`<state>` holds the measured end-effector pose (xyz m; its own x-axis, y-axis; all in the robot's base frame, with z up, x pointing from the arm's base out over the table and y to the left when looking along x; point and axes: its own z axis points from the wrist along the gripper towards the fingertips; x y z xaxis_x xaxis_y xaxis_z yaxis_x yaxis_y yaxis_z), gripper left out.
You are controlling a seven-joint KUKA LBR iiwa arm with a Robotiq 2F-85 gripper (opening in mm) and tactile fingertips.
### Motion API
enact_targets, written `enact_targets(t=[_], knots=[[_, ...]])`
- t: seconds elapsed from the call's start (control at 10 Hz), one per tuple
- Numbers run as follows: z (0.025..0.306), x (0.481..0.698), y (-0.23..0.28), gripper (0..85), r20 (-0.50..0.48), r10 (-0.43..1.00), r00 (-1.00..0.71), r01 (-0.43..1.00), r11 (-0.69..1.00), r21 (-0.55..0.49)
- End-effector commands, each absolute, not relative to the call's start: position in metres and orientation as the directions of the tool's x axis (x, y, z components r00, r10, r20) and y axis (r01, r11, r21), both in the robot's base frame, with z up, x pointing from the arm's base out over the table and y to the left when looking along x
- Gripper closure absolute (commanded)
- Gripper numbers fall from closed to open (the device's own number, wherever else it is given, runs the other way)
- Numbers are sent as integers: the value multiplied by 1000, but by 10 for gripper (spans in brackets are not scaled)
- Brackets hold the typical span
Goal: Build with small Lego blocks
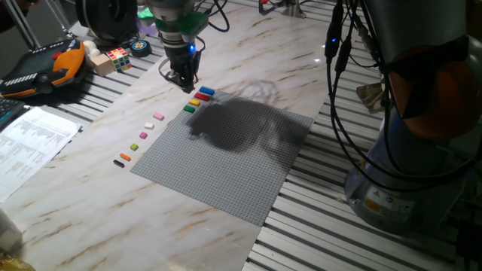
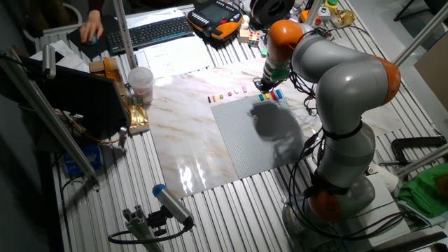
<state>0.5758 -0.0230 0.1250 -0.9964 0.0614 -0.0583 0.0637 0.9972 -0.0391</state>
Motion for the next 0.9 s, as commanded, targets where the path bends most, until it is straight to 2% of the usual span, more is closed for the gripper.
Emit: enact_targets(t=[0.0, 0.8], knots=[[125, 576, -23, 843, -58, 61, -996, 64, 997, -41], [125, 575, -23, 843, -61, 58, -996, 61, 997, -42]])
